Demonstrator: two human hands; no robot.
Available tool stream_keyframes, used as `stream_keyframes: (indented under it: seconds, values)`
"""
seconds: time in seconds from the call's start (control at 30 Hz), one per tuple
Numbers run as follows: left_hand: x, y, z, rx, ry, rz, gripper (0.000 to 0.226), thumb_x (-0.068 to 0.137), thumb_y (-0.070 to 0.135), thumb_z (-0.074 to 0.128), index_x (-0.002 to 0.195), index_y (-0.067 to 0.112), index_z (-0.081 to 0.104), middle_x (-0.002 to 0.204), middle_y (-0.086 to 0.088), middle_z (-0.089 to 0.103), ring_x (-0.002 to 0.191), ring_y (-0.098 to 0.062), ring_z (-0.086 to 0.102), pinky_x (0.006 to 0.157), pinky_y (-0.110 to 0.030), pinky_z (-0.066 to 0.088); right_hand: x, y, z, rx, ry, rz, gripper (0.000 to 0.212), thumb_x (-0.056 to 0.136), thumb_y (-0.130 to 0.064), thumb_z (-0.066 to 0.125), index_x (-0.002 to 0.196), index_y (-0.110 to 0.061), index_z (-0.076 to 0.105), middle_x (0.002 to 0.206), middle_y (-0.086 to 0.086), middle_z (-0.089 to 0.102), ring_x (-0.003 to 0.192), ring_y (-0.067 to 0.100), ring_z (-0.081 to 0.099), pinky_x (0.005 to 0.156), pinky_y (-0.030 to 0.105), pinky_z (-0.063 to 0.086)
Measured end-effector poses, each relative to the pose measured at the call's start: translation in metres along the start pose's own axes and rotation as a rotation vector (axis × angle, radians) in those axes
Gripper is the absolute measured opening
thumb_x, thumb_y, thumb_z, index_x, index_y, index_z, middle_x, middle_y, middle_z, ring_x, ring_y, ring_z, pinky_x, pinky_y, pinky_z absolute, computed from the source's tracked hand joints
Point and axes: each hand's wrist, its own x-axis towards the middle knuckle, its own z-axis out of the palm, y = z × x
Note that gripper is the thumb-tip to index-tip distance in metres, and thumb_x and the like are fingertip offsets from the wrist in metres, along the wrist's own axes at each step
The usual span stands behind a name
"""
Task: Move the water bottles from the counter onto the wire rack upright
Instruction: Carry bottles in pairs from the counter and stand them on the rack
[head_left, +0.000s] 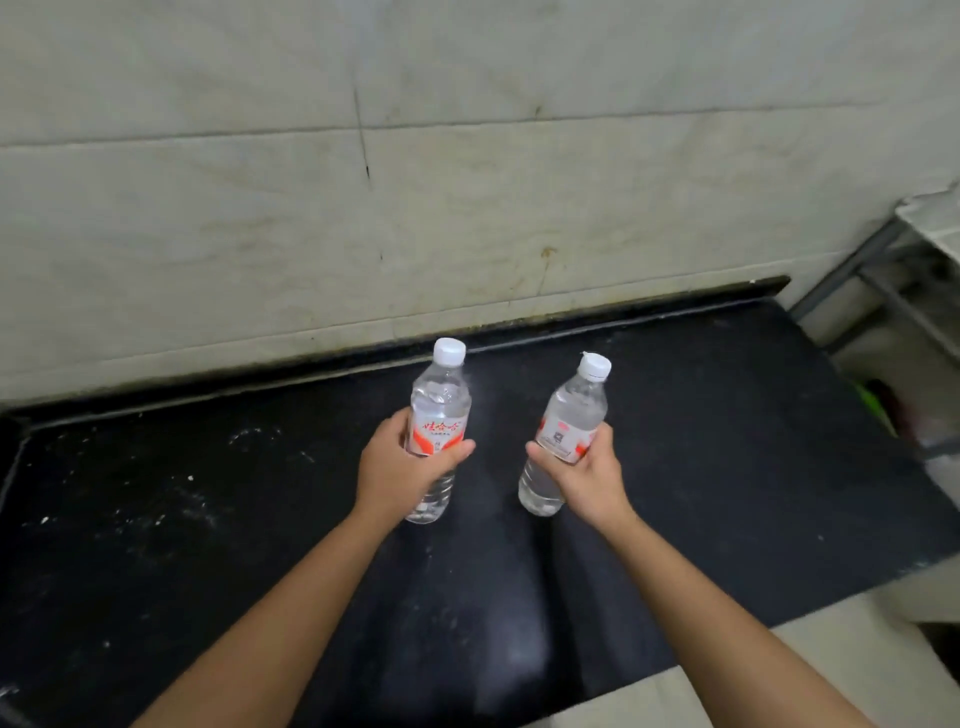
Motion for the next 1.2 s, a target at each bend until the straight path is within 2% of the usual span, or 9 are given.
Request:
stream_keyframes:
  seconds: [0.07, 0.2, 0.43, 0.53, 0.63, 0.73, 0.93, 1.1, 1.2]
  values:
    - [-0.001, 0.031, 0.01, -0.009, 0.003, 0.062, 0.053, 0.051, 0.058, 0.09, 0.094, 0.034, 0.069, 0.095, 0.006, 0.074, 0.086, -0.009, 0.071, 0.083, -0.043, 0.06, -0.005, -0.021, -0.028, 0.012, 0.035, -0.04, 0.072, 0.06, -0.055, 0.087, 0.113, -0.036, 0.042, 0.112, -0.009, 0.068, 0.102, 0.011, 0.069, 0.093, 0.044, 0.057]
    - [-0.021, 0.1, 0.047, -0.104, -0.002, 0.158, 0.047, 0.057, 0.048, 0.092, 0.095, 0.031, 0.071, 0.093, 0.007, 0.077, 0.085, -0.011, 0.073, 0.084, -0.041, 0.06, -0.024, -0.053, -0.1, 0.028, 0.119, -0.131, 0.069, 0.073, -0.035, 0.088, 0.121, -0.025, 0.04, 0.109, -0.01, 0.066, 0.1, 0.008, 0.067, 0.089, 0.033, 0.055]
    - [-0.113, 0.19, 0.169, -0.227, -0.072, 0.275, 0.033, 0.07, 0.026, 0.091, 0.096, 0.02, 0.072, 0.089, 0.005, 0.077, 0.08, -0.009, 0.073, 0.076, -0.03, 0.057, -0.084, -0.036, -0.265, 0.131, 0.313, -0.253, 0.051, 0.074, -0.014, 0.084, 0.106, -0.034, 0.05, 0.095, -0.011, 0.069, 0.08, -0.006, 0.067, 0.072, 0.018, 0.048]
    - [-0.167, 0.215, 0.24, -0.259, -0.109, 0.314, 0.033, 0.07, 0.027, 0.091, 0.097, 0.021, 0.072, 0.09, 0.004, 0.077, 0.083, -0.013, 0.074, 0.078, -0.032, 0.058, -0.116, -0.007, -0.345, 0.181, 0.404, -0.289, 0.05, 0.074, -0.013, 0.083, 0.105, -0.036, 0.051, 0.09, -0.013, 0.07, 0.081, -0.004, 0.067, 0.076, 0.023, 0.05]
    - [-0.221, 0.237, 0.312, -0.27, -0.155, 0.368, 0.036, 0.07, 0.028, 0.091, 0.1, 0.021, 0.072, 0.092, 0.002, 0.077, 0.085, -0.012, 0.073, 0.079, -0.033, 0.059, -0.147, 0.018, -0.426, 0.249, 0.511, -0.309, 0.054, 0.066, -0.028, 0.09, 0.105, -0.036, 0.054, 0.09, -0.015, 0.073, 0.082, 0.004, 0.07, 0.081, 0.034, 0.056]
    - [-0.269, 0.265, 0.377, -0.283, -0.225, 0.414, 0.035, 0.07, 0.025, 0.092, 0.099, 0.021, 0.072, 0.091, 0.002, 0.077, 0.085, -0.014, 0.074, 0.079, -0.034, 0.06, -0.175, 0.035, -0.501, 0.266, 0.621, -0.327, 0.061, 0.062, -0.037, 0.095, 0.109, -0.032, 0.055, 0.094, -0.01, 0.073, 0.084, 0.005, 0.07, 0.078, 0.03, 0.055]
    - [-0.322, 0.326, 0.476, -0.29, -0.35, 0.496, 0.038, 0.07, 0.024, 0.092, 0.102, 0.021, 0.072, 0.094, 0.003, 0.077, 0.087, -0.012, 0.074, 0.079, -0.032, 0.059, -0.193, 0.06, -0.62, 0.259, 0.72, -0.358, 0.053, 0.07, -0.018, 0.092, 0.109, -0.026, 0.056, 0.093, -0.005, 0.071, 0.077, 0.003, 0.068, 0.071, 0.022, 0.051]
    - [-0.323, 0.361, 0.547, -0.301, -0.394, 0.562, 0.044, 0.068, 0.023, 0.093, 0.106, 0.019, 0.071, 0.095, 0.005, 0.078, 0.087, -0.01, 0.074, 0.076, -0.024, 0.059, -0.162, 0.075, -0.688, 0.262, 0.756, -0.362, 0.055, 0.068, -0.022, 0.093, 0.111, -0.026, 0.058, 0.096, -0.001, 0.073, 0.085, 0.014, 0.07, 0.073, 0.029, 0.054]
    - [-0.304, 0.376, 0.595, -0.308, -0.377, 0.579, 0.045, 0.066, 0.024, 0.094, 0.105, 0.018, 0.072, 0.093, 0.007, 0.078, 0.086, -0.008, 0.074, 0.075, -0.021, 0.058, -0.127, 0.084, -0.723, 0.254, 0.775, -0.362, 0.056, 0.068, -0.023, 0.093, 0.112, -0.027, 0.058, 0.096, -0.005, 0.072, 0.085, 0.012, 0.07, 0.073, 0.027, 0.053]
